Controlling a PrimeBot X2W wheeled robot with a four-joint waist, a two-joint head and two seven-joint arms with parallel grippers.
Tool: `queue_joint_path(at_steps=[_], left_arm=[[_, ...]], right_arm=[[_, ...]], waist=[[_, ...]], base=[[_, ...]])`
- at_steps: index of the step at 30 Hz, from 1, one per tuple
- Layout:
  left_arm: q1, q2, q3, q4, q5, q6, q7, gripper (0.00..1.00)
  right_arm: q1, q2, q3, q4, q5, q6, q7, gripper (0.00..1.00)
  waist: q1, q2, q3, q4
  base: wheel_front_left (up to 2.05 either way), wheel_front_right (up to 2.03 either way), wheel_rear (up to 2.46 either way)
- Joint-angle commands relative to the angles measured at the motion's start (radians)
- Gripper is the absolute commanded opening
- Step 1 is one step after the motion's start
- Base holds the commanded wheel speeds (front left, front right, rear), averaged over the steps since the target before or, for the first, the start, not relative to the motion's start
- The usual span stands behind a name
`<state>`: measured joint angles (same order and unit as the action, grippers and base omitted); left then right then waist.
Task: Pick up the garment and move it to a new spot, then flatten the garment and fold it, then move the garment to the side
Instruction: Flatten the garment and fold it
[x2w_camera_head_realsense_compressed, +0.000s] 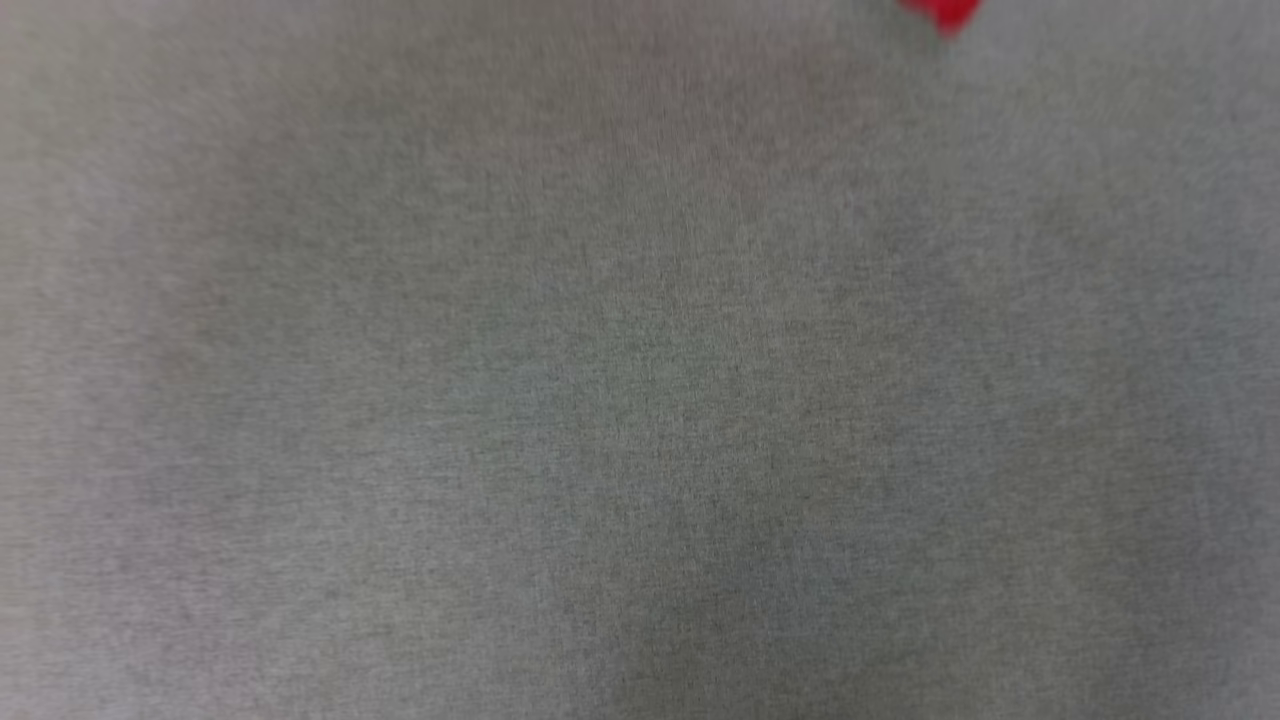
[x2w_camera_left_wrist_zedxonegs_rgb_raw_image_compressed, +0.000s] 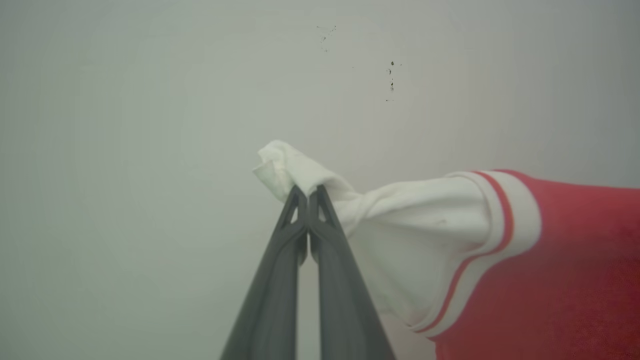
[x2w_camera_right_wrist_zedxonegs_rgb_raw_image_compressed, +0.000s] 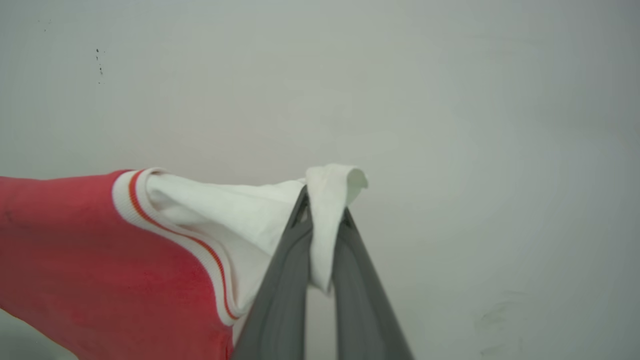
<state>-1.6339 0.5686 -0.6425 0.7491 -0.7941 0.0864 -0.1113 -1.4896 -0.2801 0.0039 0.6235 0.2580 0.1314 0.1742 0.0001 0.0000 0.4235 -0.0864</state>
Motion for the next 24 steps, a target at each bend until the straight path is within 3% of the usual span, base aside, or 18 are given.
queue_joint_path(at_steps=[1,7,14,18,24], left_arm=[[-0.016,0.002,0.002,0.003,0.006,-0.005,-0.004,0.0],[-0.025,-0.017,0.001,0.042,-0.008,-0.024,-0.016,0.0],[0.049,-0.06,-0.007,0.127,-0.04,-0.062,-0.045,0.0],[0.126,-0.098,0.002,0.181,-0.078,-0.088,-0.067,0.0],[0.325,-0.125,0.008,0.232,-0.124,-0.125,-0.114,0.0]], right_arm=[[-0.026,0.0,0.007,0.008,0.001,-0.001,-0.007,0.0],[-0.096,0.016,0.075,0.091,0.034,-0.001,-0.032,0.0],[-0.067,0.028,0.167,0.221,0.111,-0.001,-0.078,0.0],[-0.019,0.02,0.214,0.287,0.16,-0.001,-0.102,0.0],[0.167,-0.002,0.313,0.295,0.26,-0.001,-0.139,0.0]], waist=[[-0.0001,0.0,0.049,-0.007],[-0.0001,0.0,0.138,-0.003],[-0.0001,0.0,0.192,0.011],[-0.0001,0.0,0.176,0.027],[-0.0001,0.0,0.06,0.045]], base=[[0.0,0.0,0.0],[0.0,0.0,0.0],[0.0,0.0,0.0],[0.0,0.0,0.0],[0.0,0.0,0.0]])
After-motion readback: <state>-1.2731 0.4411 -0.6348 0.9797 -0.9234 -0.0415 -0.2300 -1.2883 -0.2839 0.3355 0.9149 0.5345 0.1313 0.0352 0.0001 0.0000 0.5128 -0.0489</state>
